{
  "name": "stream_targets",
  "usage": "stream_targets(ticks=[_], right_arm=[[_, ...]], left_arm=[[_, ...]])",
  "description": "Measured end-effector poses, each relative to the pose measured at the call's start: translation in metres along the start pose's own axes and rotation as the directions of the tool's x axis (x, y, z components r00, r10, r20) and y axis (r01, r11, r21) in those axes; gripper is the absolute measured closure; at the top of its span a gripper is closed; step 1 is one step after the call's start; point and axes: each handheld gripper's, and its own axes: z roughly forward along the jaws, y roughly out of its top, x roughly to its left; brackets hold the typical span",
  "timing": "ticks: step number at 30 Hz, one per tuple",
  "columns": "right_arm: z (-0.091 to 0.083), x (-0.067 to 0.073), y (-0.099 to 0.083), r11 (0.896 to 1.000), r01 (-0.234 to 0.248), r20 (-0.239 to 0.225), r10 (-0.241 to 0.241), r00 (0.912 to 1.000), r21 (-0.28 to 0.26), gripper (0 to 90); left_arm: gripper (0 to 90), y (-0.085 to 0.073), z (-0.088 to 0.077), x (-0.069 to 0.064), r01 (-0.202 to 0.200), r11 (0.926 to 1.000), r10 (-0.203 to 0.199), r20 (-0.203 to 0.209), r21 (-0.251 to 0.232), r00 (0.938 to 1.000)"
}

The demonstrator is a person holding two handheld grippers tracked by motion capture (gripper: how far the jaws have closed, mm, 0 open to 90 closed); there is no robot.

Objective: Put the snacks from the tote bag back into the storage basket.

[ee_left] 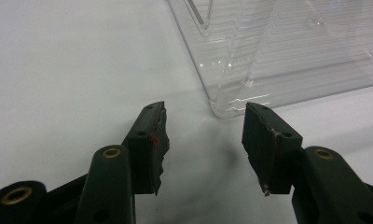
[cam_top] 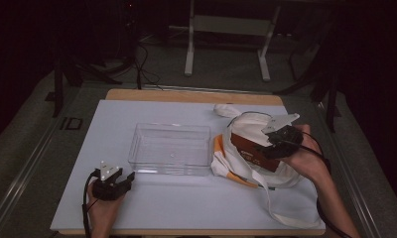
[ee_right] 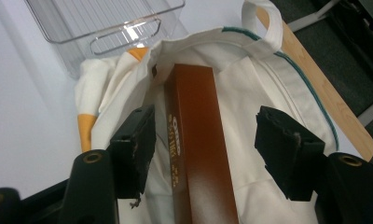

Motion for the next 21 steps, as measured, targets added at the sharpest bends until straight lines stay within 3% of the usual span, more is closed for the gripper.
stream_targets(ticks=[21], right_arm=[[0.008,-0.008,-0.011,0.997,0.022,-0.034,-0.019,0.9992,0.075,37.2]], left_arm=[[49.9,0.0,0.0,0.001,0.004,1.0,-0.004,-0.004,-0.001,1.0]])
